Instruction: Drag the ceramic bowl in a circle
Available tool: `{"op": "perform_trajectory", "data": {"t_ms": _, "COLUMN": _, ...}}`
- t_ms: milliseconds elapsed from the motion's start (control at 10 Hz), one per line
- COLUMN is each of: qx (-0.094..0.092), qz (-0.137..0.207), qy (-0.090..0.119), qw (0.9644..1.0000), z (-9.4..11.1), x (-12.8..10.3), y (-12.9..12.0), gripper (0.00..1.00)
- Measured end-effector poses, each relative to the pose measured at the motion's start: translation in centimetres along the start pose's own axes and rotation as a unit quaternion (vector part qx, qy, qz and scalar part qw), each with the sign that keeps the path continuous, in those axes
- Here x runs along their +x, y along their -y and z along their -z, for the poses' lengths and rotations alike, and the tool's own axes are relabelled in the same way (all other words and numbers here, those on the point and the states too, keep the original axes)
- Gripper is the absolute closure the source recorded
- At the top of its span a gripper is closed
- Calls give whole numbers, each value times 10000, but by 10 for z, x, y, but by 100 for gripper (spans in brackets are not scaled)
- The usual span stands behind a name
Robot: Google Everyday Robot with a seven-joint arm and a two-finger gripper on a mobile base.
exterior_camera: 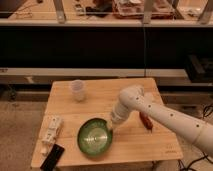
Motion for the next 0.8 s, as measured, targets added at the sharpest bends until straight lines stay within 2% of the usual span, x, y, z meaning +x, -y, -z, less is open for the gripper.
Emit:
{"op": "perform_trajectory", "data": {"t_ms": 500, "qx": 216, "qz": 230, "qy": -23, "qw": 9995, "z": -13, "x": 56, "y": 29, "gripper": 100}}
{"op": "perform_trajectory", "data": {"t_ms": 800, "qx": 318, "qz": 143, "qy": -28, "qw": 9994, "z": -23, "x": 91, "y": 27, "gripper": 100}}
